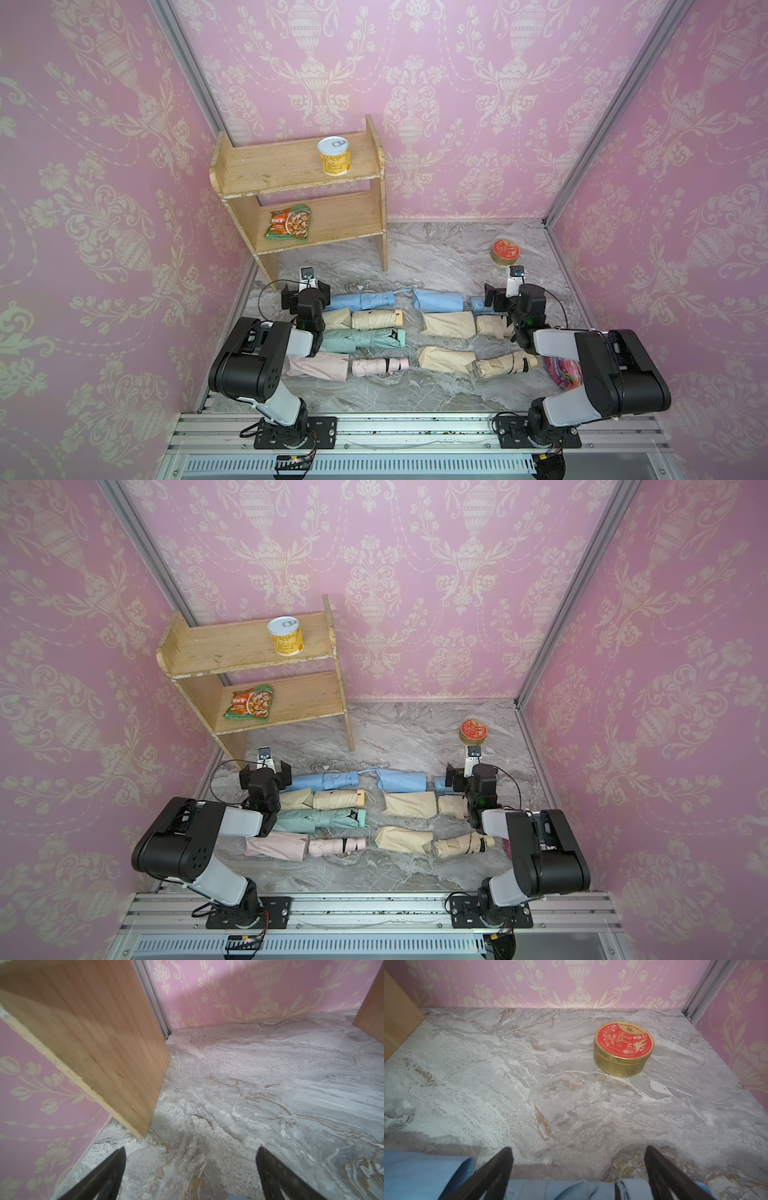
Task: Take umbrellas out of sleeves
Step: Reset both arms
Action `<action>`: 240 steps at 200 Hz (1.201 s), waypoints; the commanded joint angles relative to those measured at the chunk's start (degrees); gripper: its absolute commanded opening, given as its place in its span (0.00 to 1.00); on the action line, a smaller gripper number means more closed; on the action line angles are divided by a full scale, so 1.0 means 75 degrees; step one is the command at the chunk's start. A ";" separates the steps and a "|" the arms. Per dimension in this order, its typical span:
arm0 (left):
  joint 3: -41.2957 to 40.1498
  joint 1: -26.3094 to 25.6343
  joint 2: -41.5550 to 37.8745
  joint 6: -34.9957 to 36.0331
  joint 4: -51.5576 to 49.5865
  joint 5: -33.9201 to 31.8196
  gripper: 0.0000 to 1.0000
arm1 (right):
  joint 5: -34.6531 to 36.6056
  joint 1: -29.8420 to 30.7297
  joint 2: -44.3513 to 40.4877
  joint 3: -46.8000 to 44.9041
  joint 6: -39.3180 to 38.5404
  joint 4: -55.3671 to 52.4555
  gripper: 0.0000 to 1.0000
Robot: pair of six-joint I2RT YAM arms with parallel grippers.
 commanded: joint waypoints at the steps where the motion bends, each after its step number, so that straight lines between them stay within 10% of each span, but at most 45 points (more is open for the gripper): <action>1: 0.0172 0.0211 -0.0136 -0.0311 -0.0474 0.0682 0.99 | -0.0106 -0.0033 0.0078 -0.0003 0.0052 0.0120 1.00; 124: -0.0390 0.0904 0.0262 -0.0653 0.0722 0.2705 0.99 | -0.0098 -0.0031 0.0082 0.0012 0.0047 0.0127 1.00; 240: -0.0452 0.0909 0.0318 -0.0924 0.0942 0.1743 0.99 | -0.0105 -0.0025 0.0077 0.0015 0.0047 0.0104 1.00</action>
